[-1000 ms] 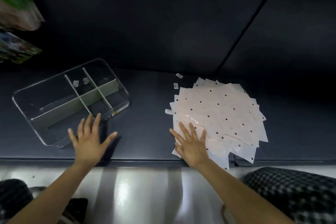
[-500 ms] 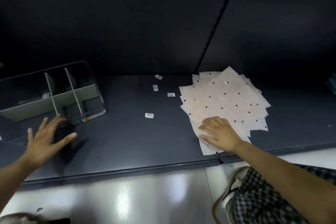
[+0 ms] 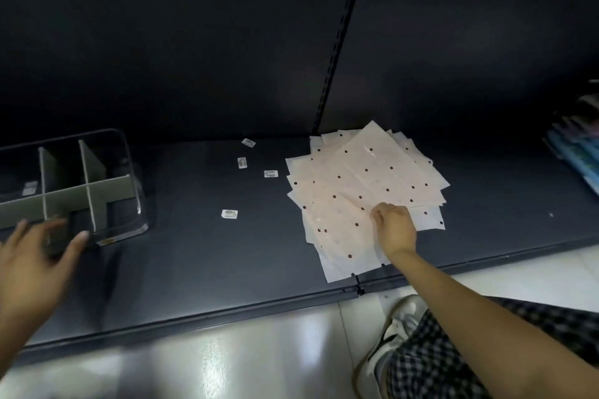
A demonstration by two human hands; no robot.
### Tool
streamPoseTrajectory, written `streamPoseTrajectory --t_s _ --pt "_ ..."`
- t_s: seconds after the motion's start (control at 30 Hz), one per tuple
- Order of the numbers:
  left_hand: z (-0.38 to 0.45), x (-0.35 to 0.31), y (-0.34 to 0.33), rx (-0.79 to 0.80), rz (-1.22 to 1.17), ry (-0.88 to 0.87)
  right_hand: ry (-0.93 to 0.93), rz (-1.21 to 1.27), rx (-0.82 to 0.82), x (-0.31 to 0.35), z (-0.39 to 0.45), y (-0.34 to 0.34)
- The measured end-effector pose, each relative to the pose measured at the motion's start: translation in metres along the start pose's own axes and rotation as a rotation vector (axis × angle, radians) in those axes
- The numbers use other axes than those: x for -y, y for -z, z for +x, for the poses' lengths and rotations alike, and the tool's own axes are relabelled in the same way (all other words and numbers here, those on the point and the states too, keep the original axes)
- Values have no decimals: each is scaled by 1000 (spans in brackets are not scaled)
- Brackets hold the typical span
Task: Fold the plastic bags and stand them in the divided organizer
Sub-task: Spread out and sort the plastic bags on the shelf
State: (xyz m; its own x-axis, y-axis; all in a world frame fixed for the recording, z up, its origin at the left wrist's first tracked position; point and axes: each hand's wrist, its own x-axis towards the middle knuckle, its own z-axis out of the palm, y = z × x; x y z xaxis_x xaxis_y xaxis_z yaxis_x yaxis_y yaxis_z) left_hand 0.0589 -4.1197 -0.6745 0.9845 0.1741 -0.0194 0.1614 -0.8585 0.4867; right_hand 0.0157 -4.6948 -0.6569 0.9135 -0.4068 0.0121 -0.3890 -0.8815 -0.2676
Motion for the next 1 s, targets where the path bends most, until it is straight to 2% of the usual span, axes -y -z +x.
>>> streamPoseTrajectory --t_s 0.07,0.1,0.17,0.2,0.27,0.3,0.37,0.43,0.5,0.6,0.63,0.7,0.8,0.87,0.93,0.97,1.0 --pt "-21 -58 -3 -167 -52 -142 82 168 25 22 -12 -1" --pt "-36 -89 -7 -164 -105 -214 153 226 91 37 -20 -4" --pt "-60 -142 -23 -1 -340 -226 321 289 236 73 -40 -11" --pt "-68 -160 -32 132 -507 -143 418 303 296 90 -51 -15" --pt "-81 -187 -45 372 -819 141 606 287 420 119 -77 -25" --pt "-85 -194 -50 431 -924 276 687 254 498 129 -91 -29" --pt "-94 -195 -55 399 -1015 405 835 182 637 139 -113 -35" --pt "-100 -183 -59 270 -874 376 942 141 734 141 -127 -37" --pt "-104 -171 -60 192 -635 305 954 130 774 141 -130 -35" --pt "-101 -159 -54 138 -471 213 772 216 602 130 -114 -25" --pt "-97 -156 -49 170 -420 129 730 203 523 126 -103 -21" --pt "-89 -155 -33 360 -281 -107 708 105 459 122 -81 -15" --pt "-69 -172 -5 712 -128 -361 800 40 485 146 -63 -15" --pt "-54 -186 7 771 -77 -460 864 68 542 171 -58 -21" --pt "-41 -192 15 719 -69 -499 790 208 641 194 -56 -29" --pt "-34 -191 18 625 -54 -491 695 332 668 204 -56 -32" --pt "-28 -187 18 461 -29 -478 573 453 653 211 -54 -36"
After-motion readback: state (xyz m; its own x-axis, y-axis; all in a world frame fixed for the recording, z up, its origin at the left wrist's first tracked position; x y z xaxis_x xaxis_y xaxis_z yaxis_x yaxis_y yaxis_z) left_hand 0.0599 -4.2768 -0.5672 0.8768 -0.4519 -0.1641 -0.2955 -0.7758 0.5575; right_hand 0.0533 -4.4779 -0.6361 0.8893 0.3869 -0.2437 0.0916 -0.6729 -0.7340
